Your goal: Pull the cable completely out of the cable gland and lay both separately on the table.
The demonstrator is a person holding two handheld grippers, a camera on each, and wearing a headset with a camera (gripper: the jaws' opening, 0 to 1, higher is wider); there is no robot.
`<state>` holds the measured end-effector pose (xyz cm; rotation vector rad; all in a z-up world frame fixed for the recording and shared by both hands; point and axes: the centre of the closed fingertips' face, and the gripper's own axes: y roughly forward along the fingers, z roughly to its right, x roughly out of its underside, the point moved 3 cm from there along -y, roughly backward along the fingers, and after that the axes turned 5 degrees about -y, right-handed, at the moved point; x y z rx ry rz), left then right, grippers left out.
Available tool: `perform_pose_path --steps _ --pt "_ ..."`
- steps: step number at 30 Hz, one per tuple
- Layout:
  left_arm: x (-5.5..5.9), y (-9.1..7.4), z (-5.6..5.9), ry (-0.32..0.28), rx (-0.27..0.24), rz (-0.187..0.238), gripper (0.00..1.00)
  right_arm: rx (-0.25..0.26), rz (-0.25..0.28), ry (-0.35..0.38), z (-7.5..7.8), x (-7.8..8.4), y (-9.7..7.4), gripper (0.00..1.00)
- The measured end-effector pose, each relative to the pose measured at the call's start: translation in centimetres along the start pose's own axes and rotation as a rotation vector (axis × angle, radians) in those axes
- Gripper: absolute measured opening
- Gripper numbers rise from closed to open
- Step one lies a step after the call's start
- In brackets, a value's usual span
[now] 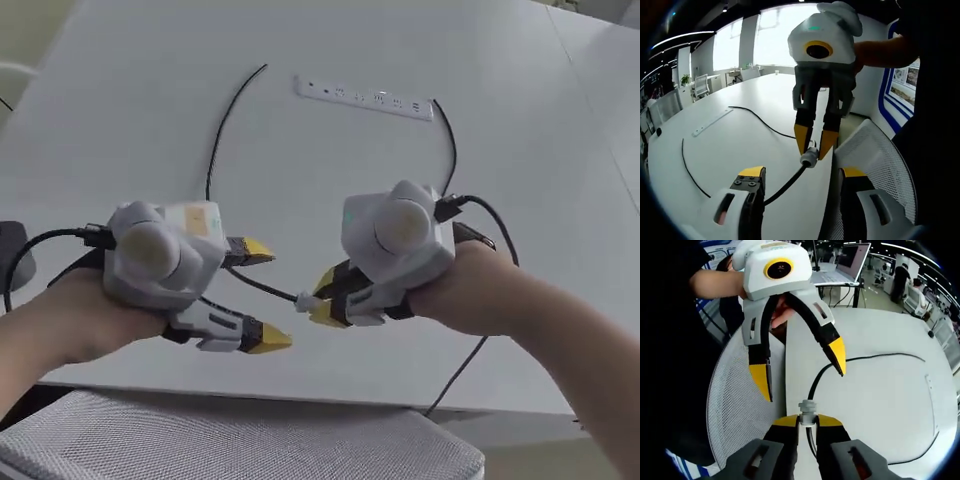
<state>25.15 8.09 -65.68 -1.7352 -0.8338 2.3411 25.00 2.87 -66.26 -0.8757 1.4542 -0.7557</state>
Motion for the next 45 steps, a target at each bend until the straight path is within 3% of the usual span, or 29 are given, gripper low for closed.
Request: perform_pose_path --steps 2,8,13,20,31,45 --pt "-0.4 0.1 0.1 -0.019 0.012 0.037 0.58 -0.002 -0.002 -0.012 -0.2 -0.1 -0.1 0.07" --pt "-0.2 0.6 0.8 0.013 0.035 0.037 0.51 -0.024 0.001 -0.028 -0.8 -0.3 -0.4 0.07" --pt "-0.3 0.5 1.4 0.052 0.056 0.051 0.36 -0.061 0.001 -0.031 -1.4 -0.3 -0.5 0.07" --pt "-0.5 0.8 1.7 0.071 0.068 0.049 0.35 -0.088 0.01 -0.03 -1.5 -0.4 -0.7 0.07" --pt "-0.5 1.3 2.8 0.132 0.131 0.034 0.18 -0.14 -0.003 -0.05 -1.7 -0.1 -0.6 0.07" --pt "-0.7 1.8 2.9 0.155 0.129 0.031 0.16 -0.164 -0.007 -0.045 -1.6 0.4 -0.8 0.07"
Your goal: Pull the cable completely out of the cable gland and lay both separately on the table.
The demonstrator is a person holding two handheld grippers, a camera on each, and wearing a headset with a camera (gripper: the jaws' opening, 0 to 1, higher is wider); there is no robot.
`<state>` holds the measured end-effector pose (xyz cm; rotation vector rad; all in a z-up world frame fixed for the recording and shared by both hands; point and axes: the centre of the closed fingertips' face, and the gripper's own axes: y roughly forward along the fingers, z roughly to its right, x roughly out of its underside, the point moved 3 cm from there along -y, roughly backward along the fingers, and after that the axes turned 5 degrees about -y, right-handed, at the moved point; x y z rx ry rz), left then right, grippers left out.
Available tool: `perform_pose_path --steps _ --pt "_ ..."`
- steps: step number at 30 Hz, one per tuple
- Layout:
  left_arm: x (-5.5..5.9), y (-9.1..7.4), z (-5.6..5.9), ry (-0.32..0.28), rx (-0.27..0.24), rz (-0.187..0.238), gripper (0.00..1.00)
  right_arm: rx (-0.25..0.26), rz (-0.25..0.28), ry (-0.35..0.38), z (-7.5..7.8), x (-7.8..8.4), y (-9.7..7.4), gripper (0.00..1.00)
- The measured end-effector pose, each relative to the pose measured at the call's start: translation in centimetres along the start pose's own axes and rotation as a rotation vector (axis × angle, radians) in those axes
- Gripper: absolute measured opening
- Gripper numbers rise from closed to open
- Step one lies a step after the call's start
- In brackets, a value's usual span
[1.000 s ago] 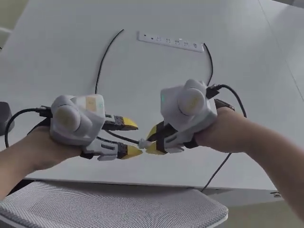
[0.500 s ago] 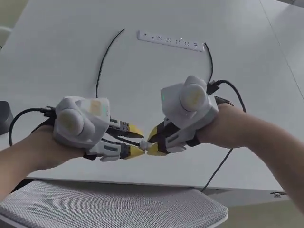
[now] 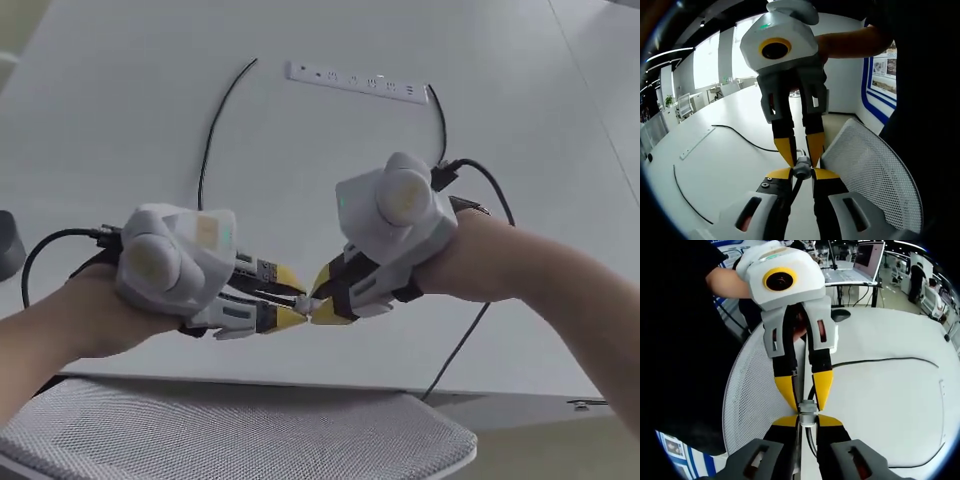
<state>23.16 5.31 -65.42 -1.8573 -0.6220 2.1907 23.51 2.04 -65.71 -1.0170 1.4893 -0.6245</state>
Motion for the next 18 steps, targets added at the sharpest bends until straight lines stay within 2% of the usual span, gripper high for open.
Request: perform_pose_path --steps 12,15,16,18 --pt "0.1 -0.4 -0.4 -0.014 -0.027 0.013 0.15 0.021 0.04 -0.007 0.4 -0.3 -0.2 0.1" --pt "0.3 -0.6 -0.5 -0.001 -0.032 0.006 0.15 0.011 0.074 0.036 0.8 -0.3 -0.6 0.23" --pt "0.4 -0.7 -0.5 -0.001 -0.034 0.009 0.15 0.006 0.079 0.046 0.9 -0.2 -0.8 0.24" --pt "0.3 -0.9 -0.5 -0.007 -0.033 0.017 0.15 -0.036 0.103 0.094 0.9 -0.1 -1.3 0.21"
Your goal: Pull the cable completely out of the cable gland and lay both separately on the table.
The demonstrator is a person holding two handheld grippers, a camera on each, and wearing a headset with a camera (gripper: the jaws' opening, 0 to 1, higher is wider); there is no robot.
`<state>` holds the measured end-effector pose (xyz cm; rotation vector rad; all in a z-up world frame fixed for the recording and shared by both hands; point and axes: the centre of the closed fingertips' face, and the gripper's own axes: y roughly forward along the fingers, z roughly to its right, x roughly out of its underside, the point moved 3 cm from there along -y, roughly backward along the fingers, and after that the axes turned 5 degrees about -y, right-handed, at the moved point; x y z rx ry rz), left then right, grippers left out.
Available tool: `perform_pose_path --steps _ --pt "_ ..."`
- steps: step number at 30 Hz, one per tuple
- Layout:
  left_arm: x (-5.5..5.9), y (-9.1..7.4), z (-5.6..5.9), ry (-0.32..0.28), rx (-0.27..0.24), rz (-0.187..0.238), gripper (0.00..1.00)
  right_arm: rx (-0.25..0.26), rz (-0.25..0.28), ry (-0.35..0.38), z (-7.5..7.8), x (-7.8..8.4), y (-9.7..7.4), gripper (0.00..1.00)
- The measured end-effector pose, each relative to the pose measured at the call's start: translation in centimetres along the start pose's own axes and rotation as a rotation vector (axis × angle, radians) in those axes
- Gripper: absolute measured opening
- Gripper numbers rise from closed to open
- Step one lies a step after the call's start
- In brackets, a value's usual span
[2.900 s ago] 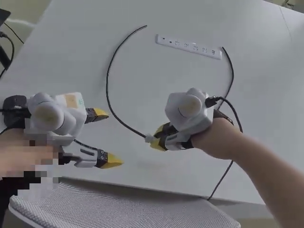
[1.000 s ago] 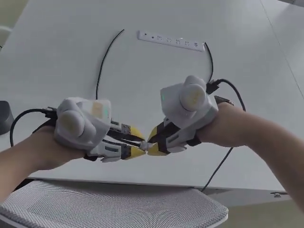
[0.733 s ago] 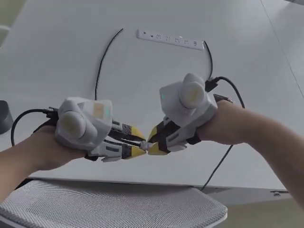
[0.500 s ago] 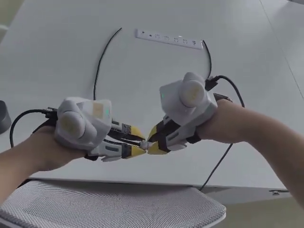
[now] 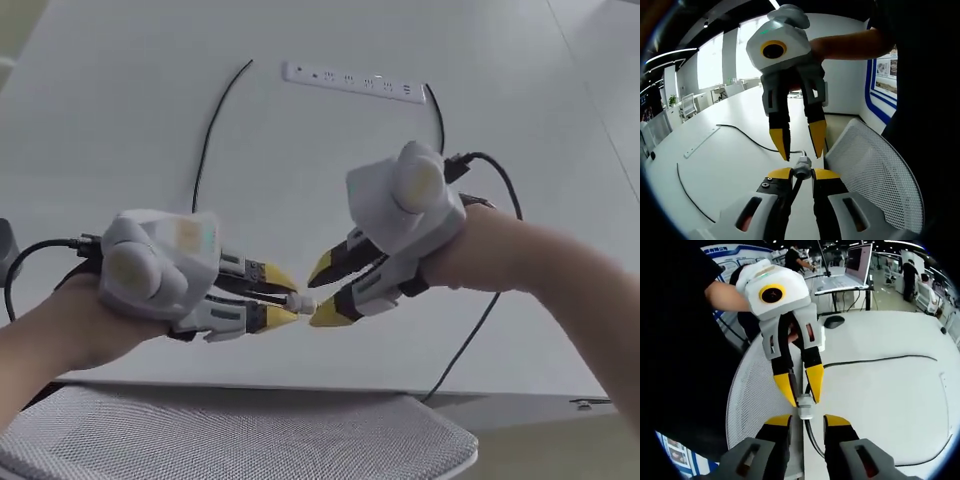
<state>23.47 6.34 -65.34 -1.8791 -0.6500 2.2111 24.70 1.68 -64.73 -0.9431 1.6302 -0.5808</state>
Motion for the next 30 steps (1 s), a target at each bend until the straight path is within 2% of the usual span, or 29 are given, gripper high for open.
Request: perform_pose_path --steps 4,6,8,10,17,21,30 --pt "-0.3 -0.2 0.1 0.0 0.002 0.016 0.15 -0.065 0.067 0.083 0.3 -0.6 -0.4 0.24" --pt "-0.4 -0.2 0.1 0.0 0.003 0.016 0.16 -0.087 0.075 0.088 0.5 -0.8 -0.5 0.28" --pt "-0.5 -0.1 0.2 0.004 0.006 0.014 0.16 -0.115 0.085 0.102 0.4 -1.0 -0.4 0.29" --pt "-0.7 0.0 0.3 0.013 0.006 0.013 0.16 -0.154 0.086 0.112 0.1 -1.1 -0.2 0.27" --pt "-1.1 0.4 0.4 0.037 0.016 0.003 0.16 -0.212 0.066 0.133 -0.2 -0.7 0.3 0.16" --pt "-1.0 0.6 0.3 0.053 0.024 -0.007 0.16 -0.228 0.054 0.136 -0.2 -0.3 0.3 0.09" --pt "-1.1 0.9 0.1 0.073 0.04 -0.023 0.16 -0.245 0.074 0.168 -0.2 -0.1 0.2 0.08"
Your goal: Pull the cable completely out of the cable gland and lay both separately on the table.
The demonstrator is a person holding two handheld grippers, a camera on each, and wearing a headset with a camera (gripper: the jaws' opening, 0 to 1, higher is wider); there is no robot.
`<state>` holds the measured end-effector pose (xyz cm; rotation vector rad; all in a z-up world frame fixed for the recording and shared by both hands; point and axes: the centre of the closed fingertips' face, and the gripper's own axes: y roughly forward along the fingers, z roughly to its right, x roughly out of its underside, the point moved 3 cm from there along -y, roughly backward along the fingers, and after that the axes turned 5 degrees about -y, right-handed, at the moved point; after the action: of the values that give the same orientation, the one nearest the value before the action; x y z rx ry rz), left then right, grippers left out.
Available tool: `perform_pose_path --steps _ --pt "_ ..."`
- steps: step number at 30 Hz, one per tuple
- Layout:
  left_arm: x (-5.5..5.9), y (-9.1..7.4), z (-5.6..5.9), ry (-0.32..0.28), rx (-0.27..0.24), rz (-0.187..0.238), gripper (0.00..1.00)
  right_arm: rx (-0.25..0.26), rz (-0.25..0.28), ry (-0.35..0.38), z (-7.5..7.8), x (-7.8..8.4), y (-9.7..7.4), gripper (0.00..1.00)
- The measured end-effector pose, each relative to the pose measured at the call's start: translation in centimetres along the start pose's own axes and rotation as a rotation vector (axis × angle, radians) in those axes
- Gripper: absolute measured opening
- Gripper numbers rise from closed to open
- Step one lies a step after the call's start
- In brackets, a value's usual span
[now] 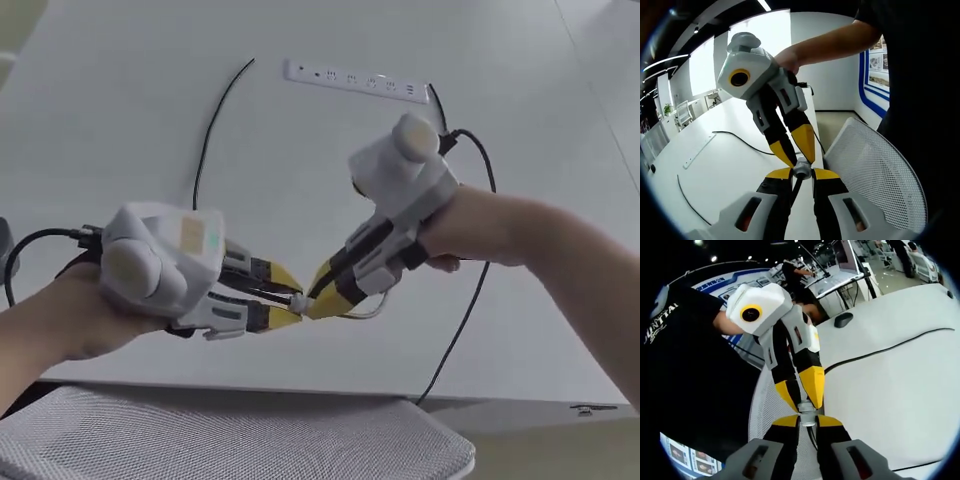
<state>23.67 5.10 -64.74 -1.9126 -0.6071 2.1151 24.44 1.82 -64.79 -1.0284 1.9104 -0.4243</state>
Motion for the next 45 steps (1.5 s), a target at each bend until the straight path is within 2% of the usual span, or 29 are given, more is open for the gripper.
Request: perform_pose_path --steps 5,9,13,14,17,18,24,25,27,29,31,32,35,39,40,45 --pt "0.2 0.1 -0.2 -0.014 -0.008 -0.006 0.15 0.05 -0.011 -0.052 -0.2 0.0 0.1 0.07" --pt "0.3 0.0 -0.3 -0.048 -0.02 0.008 0.15 0.141 -0.023 -0.119 -0.2 -0.1 0.0 0.06" --pt "0.5 0.0 -0.4 -0.081 -0.026 0.012 0.15 0.273 -0.067 -0.214 -0.4 -0.2 0.3 0.06" --pt "0.6 -0.1 -0.5 -0.089 -0.03 0.012 0.15 0.325 -0.078 -0.249 0.1 -0.1 0.4 0.06" --pt "0.9 -0.2 -0.6 -0.133 -0.029 0.004 0.15 0.418 -0.096 -0.238 0.1 0.0 0.8 0.07" --pt "1.1 -0.3 -0.6 -0.129 -0.033 0.005 0.15 0.461 -0.102 -0.298 0.1 -0.2 1.0 0.07" --pt "0.9 -1.2 -1.1 -0.219 -0.056 0.049 0.15 0.637 -0.095 -0.439 -0.1 -0.9 1.1 0.07" --pt "0.9 -1.3 -1.4 -0.242 -0.071 0.055 0.15 0.685 -0.09 -0.47 0.0 -1.1 0.9 0.07" --pt "0.7 -1.5 -1.4 -0.275 -0.062 0.051 0.15 0.718 -0.084 -0.487 -0.1 -1.0 1.1 0.07" --pt "0.7 -1.4 -1.4 -0.268 -0.067 0.054 0.15 0.754 -0.073 -0.49 -0.1 -1.0 1.1 0.07" --pt "0.7 -1.4 -1.3 -0.298 -0.069 0.052 0.15 0.798 -0.082 -0.52 -0.2 -1.0 1.2 0.07" --pt "0.7 -1.4 -1.3 -0.324 -0.069 0.047 0.15 0.812 -0.088 -0.526 -0.3 -0.9 1.4 0.07" --pt "0.9 -1.4 -1.1 -0.325 -0.064 0.042 0.15 0.831 -0.092 -0.534 -0.4 -0.7 1.7 0.07" --pt "0.9 -1.3 -0.8 -0.333 -0.062 0.042 0.15 0.834 -0.086 -0.523 -0.5 -0.7 1.6 0.07" --pt "0.9 -1.3 -0.8 -0.334 -0.059 0.042 0.15 0.83 -0.076 -0.502 -0.5 -0.8 1.6 0.07" --pt "0.4 -1.3 -0.7 -0.327 -0.058 0.046 0.15 0.84 -0.065 -0.504 -0.8 -0.8 1.1 0.08"
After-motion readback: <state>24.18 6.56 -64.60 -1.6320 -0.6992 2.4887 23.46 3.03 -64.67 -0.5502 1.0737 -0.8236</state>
